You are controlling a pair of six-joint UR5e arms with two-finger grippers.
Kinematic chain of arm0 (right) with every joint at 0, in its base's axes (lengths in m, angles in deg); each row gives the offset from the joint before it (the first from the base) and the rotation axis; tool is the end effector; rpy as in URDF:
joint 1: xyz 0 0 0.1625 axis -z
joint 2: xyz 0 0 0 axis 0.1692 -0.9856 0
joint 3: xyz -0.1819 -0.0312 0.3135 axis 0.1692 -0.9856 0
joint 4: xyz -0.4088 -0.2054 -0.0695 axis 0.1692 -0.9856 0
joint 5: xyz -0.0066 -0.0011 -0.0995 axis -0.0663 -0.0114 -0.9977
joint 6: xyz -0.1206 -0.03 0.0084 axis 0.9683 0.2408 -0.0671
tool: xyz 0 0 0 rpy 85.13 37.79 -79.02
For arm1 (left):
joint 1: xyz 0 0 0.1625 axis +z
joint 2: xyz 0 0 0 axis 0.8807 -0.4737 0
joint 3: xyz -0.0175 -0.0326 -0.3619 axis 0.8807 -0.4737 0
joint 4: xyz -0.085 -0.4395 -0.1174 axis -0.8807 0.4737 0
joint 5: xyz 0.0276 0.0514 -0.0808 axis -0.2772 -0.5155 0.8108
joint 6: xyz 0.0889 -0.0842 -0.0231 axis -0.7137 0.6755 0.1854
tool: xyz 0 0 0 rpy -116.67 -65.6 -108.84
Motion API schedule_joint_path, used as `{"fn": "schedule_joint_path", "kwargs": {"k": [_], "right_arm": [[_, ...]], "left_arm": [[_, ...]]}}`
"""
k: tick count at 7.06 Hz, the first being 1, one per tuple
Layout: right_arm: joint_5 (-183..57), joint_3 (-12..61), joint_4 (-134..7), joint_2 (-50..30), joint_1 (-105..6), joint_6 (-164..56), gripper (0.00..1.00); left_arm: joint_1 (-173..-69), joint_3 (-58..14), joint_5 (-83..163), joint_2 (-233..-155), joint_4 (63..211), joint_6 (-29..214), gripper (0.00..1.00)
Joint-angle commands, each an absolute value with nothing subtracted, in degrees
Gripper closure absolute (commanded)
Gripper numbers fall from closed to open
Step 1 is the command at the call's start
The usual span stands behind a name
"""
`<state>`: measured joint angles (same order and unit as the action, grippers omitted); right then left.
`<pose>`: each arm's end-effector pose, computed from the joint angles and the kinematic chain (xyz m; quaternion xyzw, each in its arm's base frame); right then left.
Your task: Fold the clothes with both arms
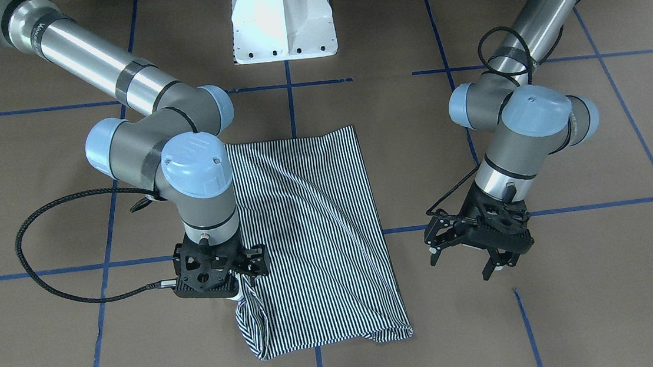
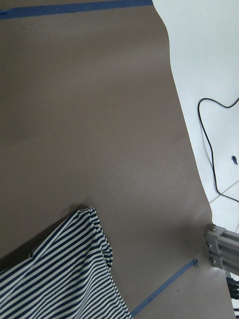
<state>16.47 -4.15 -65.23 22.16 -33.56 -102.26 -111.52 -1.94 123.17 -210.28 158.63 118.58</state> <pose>-0.5366 -0.6524 0.2139 0.1037 -0.3303 0.1112 0.9316 0.4322 -0.6689 0.2884 0.3348 0.4285 0.0636 0.8368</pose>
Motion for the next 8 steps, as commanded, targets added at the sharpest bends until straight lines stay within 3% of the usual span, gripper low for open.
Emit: {"fn": "schedule_joint_path", "kwargs": {"k": [1,3,8], "right_arm": [[16.26,-10.68,-64.12,26.53,-32.98,-102.65,0.0],[15.99,-17.62,-56.39,27.6,-32.89,-102.65,0.0],[15.2,-18.88,-60.06,26.21,-36.47,-90.04,0.0]], "left_arm": [[-111.39,-2.83,123.14,-210.28,158.63,118.62,0.0],[-111.47,-3.0,123.06,-210.28,158.63,118.71,0.0],[-111.39,-4.67,123.23,-208.88,158.63,118.53,0.0]]}}
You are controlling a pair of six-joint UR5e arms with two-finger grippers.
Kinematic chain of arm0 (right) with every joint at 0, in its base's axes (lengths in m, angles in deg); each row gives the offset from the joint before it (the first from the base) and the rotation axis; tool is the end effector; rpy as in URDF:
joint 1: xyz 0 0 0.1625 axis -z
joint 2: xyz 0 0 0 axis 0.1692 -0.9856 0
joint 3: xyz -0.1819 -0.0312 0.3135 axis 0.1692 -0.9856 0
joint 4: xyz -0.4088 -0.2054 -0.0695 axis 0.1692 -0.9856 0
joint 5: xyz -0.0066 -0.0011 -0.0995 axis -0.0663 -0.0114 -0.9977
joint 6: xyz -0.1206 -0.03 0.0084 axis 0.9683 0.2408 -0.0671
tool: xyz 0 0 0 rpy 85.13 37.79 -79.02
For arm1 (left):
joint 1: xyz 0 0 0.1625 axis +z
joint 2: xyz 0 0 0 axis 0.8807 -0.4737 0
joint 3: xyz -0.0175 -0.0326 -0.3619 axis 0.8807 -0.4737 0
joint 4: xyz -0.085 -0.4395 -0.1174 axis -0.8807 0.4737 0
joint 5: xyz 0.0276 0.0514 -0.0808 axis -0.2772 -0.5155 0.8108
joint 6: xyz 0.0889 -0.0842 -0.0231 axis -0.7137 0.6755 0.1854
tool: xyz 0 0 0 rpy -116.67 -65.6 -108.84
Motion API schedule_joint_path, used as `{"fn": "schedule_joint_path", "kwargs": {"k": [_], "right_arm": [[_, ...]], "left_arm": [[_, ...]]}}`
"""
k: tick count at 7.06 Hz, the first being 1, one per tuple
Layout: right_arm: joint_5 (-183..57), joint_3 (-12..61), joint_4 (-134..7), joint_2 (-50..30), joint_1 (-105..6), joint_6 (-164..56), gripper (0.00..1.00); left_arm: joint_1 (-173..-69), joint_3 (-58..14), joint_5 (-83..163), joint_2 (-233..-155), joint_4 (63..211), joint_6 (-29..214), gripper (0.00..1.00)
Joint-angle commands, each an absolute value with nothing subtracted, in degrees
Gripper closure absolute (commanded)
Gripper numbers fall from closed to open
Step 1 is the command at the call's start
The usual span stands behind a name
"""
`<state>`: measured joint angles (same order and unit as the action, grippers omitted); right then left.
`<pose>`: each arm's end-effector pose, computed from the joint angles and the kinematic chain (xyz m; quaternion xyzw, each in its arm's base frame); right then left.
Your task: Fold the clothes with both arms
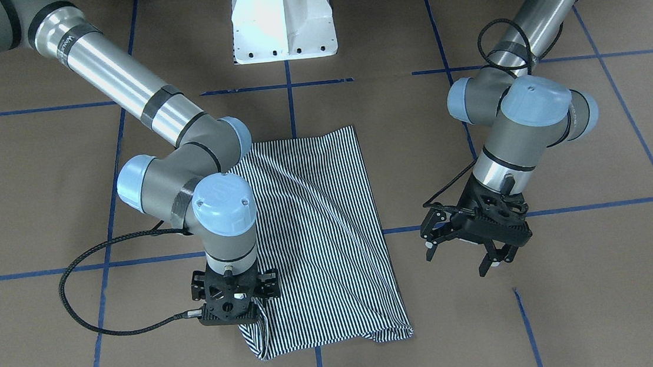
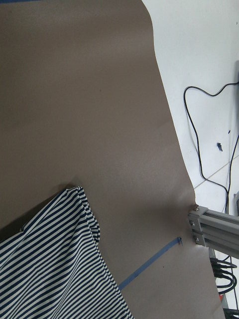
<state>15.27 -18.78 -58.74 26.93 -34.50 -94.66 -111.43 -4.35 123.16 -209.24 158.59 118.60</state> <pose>-0.5557 -0.6937 0.2691 0.1178 -0.2947 0.0640 0.9461 0.4271 -0.6610 0.2787 0.3423 0.4345 0.0654 0.8305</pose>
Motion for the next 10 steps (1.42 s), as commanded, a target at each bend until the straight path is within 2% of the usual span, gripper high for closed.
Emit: {"fn": "schedule_joint_path", "kwargs": {"k": [1,2,3,5,8,9,10], "right_arm": [[15.2,-18.88,-60.24,24.37,-37.71,-88.25,0.0],[15.29,-18.09,-59.9,23.48,-38.59,-87.02,0.0],[15.9,-11.91,-59.8,20.25,-38.95,-87.27,0.0],[21.5,3.82,-59.54,10.85,-39.39,-91.27,0.0],[22.24,30.08,-59.37,-6.17,-35.11,-109.24,0.0],[21.71,35.74,-59.02,-9.71,-32.73,-115.77,0.0],[19.1,37.88,-54.31,-12.19,-29.75,-121.75,0.0]], "left_arm": [[-111.39,-4.94,123.23,-208.88,158.63,118.62,0.0],[-110.86,-5.9,123.23,-208.79,157.85,118.62,0.0],[-110.42,-7.3,123.93,-208.7,157.66,118.71,0.0],[-110.16,-10.72,127.17,-207.3,156.44,127.45,0.0],[-102.71,-24.14,126.4,-197.66,155.64,138.98,0.0],[-99.2,-28.19,123.18,-194.32,155.64,142.4,0.0],[-94.64,-30.41,118.88,-192.11,155.64,148.27,0.0]]}}
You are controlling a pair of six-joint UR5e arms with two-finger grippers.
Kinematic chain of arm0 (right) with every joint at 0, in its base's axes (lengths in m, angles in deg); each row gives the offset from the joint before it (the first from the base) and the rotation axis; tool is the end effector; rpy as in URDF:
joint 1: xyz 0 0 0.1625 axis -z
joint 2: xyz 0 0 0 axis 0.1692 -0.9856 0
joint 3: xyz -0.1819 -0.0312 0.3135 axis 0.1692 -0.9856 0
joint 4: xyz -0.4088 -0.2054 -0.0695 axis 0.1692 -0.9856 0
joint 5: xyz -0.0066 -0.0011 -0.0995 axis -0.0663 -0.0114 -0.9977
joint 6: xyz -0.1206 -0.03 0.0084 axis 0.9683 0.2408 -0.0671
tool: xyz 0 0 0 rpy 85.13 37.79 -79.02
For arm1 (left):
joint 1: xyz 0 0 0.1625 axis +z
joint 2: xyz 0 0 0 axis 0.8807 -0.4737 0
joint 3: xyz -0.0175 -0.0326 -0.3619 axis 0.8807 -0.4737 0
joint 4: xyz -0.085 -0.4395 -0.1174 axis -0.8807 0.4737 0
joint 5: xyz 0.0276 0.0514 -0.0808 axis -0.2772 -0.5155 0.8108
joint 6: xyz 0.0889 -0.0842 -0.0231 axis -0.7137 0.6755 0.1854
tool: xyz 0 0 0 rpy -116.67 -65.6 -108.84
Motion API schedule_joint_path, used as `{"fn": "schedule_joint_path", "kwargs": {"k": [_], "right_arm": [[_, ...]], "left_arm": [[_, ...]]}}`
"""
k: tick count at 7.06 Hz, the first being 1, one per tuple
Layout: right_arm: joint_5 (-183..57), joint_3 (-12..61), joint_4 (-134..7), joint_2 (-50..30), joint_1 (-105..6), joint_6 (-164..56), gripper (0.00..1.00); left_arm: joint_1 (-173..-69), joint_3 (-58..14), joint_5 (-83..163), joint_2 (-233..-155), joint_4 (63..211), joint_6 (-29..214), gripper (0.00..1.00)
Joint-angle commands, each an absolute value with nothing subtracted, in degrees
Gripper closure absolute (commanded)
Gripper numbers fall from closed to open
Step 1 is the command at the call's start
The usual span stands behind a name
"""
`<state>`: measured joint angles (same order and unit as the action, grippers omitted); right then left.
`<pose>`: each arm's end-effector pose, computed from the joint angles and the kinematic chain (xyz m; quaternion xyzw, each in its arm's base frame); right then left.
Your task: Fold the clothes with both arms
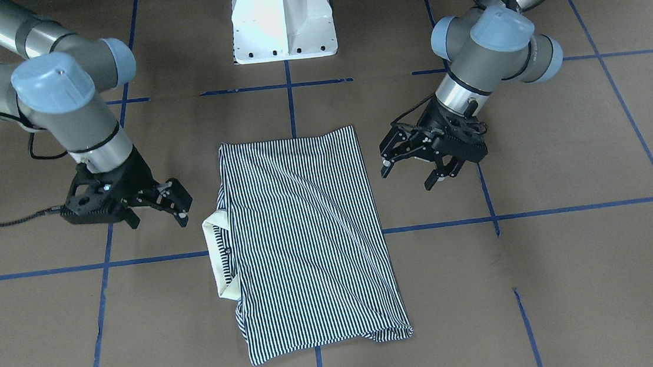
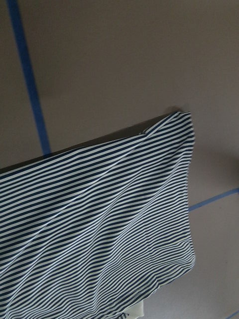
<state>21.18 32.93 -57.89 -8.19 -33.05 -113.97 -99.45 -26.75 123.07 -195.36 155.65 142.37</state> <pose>-0.4197 -0.5205 0.2449 0.0923 -0.4512 0.1591 0.8733 0.4698 -0.4923 0.2449 0.2168 0.5504 -0.0127 0.8062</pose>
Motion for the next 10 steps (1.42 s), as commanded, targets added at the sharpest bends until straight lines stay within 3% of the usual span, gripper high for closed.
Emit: {"fn": "schedule_joint_path", "kwargs": {"k": [1,2,3,6,10], "right_arm": [[13.5,37.38,-45.39,-14.21,-25.98,-126.42,0.0],[12.4,37.72,-43.3,-15.02,-25.25,-127.43,0.0],[11.96,37.55,-43.28,-15.11,-24.89,-128.65,0.0],[11.86,37.55,-43.28,-15.11,-24.8,-128.75,0.0],[11.78,37.64,-43.19,-15.81,-24.8,-128.75,0.0]], "left_arm": [[-90.34,-30.51,113.96,-192.0,155.55,154.59,0.0],[-86.99,-30.78,109.65,-192.44,151.38,160.74,0.07],[-83.91,-31.3,106.74,-193.05,147.42,167.77,0.37],[-81.51,-31.13,105.74,-194.55,144.74,176.58,0.67],[-79.49,-31.13,105.83,-195.69,144.39,177.42,0.64]]}}
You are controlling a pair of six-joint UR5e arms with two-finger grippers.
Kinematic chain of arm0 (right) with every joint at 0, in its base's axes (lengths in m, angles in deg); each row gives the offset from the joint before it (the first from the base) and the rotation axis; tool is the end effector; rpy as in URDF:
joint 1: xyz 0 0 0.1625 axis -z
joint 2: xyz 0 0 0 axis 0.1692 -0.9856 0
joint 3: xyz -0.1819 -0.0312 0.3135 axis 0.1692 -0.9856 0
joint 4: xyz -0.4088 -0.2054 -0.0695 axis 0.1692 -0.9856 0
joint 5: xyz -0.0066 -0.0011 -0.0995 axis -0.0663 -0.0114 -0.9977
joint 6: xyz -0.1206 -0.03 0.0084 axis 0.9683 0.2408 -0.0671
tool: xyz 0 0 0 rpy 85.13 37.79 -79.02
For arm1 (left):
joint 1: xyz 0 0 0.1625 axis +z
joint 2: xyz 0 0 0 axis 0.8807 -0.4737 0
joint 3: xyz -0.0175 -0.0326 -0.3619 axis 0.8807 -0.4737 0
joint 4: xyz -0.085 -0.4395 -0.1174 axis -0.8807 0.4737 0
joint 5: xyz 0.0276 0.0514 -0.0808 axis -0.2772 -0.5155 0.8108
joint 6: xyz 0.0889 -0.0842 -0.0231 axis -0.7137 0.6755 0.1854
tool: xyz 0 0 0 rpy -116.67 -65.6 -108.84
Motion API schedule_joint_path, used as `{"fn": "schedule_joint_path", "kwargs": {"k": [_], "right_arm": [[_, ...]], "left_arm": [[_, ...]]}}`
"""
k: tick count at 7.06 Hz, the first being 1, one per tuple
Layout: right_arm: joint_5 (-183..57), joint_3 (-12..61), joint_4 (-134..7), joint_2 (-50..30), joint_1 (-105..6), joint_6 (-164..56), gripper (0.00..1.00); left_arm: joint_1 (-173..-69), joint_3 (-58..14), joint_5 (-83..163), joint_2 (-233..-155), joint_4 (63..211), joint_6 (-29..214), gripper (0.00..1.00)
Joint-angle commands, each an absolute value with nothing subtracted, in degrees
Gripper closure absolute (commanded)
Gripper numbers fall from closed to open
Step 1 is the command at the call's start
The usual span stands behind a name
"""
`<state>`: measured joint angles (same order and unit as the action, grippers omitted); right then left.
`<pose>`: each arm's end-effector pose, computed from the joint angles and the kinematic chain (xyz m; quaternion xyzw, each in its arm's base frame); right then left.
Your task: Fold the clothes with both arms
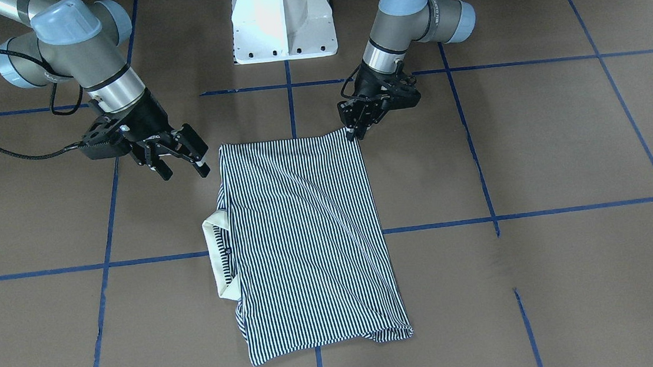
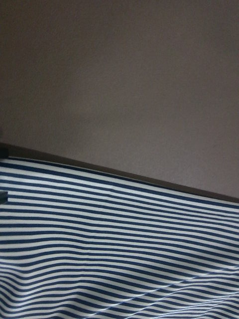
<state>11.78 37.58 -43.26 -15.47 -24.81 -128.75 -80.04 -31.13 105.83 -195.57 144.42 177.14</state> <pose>-0.4506 -0.4521 0.2466 0.1008 -0.5294 0.2242 0.8120 0.5886 -0.3413 0.2322 0.0609 0.5362 -0.2142 0.8142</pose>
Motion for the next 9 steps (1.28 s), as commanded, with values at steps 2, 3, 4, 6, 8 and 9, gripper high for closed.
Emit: {"fn": "schedule_joint_path", "kwargs": {"k": [2,3,4,6,8,9], "right_arm": [[11.69,37.81,-43.11,-15.81,-24.8,-128.75,0.0],[11.69,37.81,-43.1,-15.81,-24.8,-128.75,0.0],[11.69,37.81,-43.1,-15.81,-24.8,-128.75,0.0],[11.69,37.81,-43.1,-15.81,-24.8,-128.75,0.0],[11.69,37.81,-43.1,-15.81,-24.8,-128.75,0.0],[11.69,37.81,-43.1,-15.81,-24.8,-128.75,0.0]], "left_arm": [[-79.48,-31.22,105.83,-195.52,144.3,177.24,0.6],[-79.48,-31.22,105.83,-195.17,144.3,177.16,0.59],[-79.48,-31.22,105.92,-195.08,144.39,176.98,0.59],[-79.48,-31.22,105.83,-195.25,144.3,176.98,0.59],[-79.48,-31.22,105.83,-195.52,144.3,176.98,0.97],[-79.31,-31.22,105.74,-195.43,144.3,176.8,1.0]]}}
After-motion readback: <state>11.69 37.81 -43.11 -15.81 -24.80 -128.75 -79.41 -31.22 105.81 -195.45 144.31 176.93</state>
